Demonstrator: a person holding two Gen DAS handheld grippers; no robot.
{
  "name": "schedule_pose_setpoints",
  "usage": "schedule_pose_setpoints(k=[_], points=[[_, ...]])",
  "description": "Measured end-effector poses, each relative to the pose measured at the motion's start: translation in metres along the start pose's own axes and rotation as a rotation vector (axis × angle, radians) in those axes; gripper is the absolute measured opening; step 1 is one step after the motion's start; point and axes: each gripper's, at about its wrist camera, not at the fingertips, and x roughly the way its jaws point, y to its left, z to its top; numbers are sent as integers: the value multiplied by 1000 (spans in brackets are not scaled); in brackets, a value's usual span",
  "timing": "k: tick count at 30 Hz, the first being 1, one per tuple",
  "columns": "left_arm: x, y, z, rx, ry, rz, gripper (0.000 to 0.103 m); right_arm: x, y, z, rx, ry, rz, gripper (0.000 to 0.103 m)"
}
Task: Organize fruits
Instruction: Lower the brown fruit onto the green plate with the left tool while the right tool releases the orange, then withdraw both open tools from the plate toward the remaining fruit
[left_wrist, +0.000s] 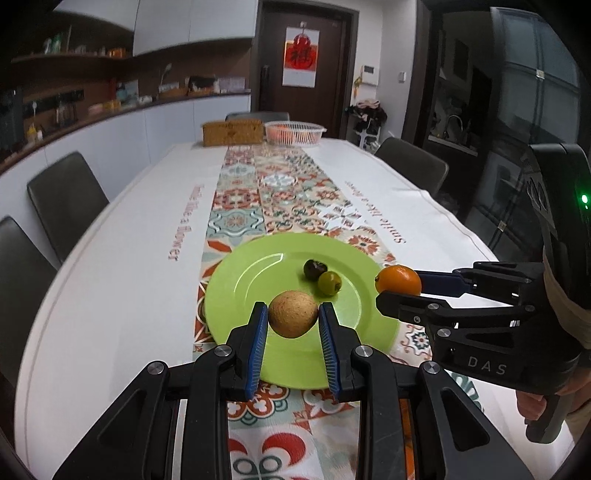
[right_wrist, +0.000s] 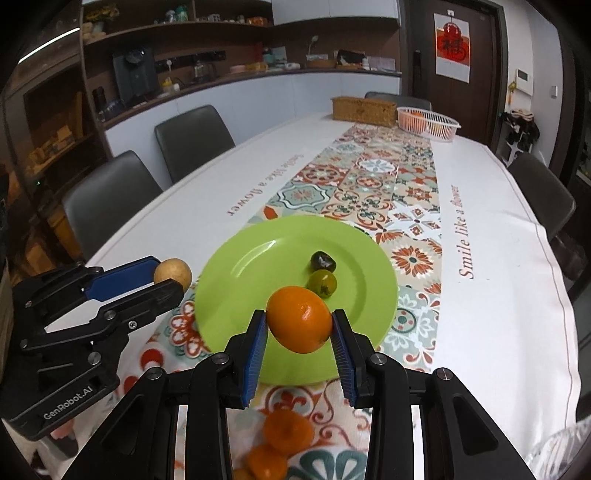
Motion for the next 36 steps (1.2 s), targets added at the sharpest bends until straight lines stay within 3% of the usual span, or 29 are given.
schedule_pose_setpoints(k=[9, 17, 20, 27, 36], points=[[46, 18, 3, -52, 110, -52, 28, 40, -8, 6, 30, 71, 9, 36], [53, 18, 5, -41, 120, -29, 31, 53, -14, 3, 56, 100, 0, 37], [47, 17, 5, -27, 105, -10, 36, 52, -17, 4, 68, 100, -9, 44], [12, 3, 0, 40, 54, 11, 37, 21, -12, 0, 44, 42, -37, 44], [-39, -11, -1, 56, -16, -7, 39, -36, 5, -9, 21, -53, -50, 44]])
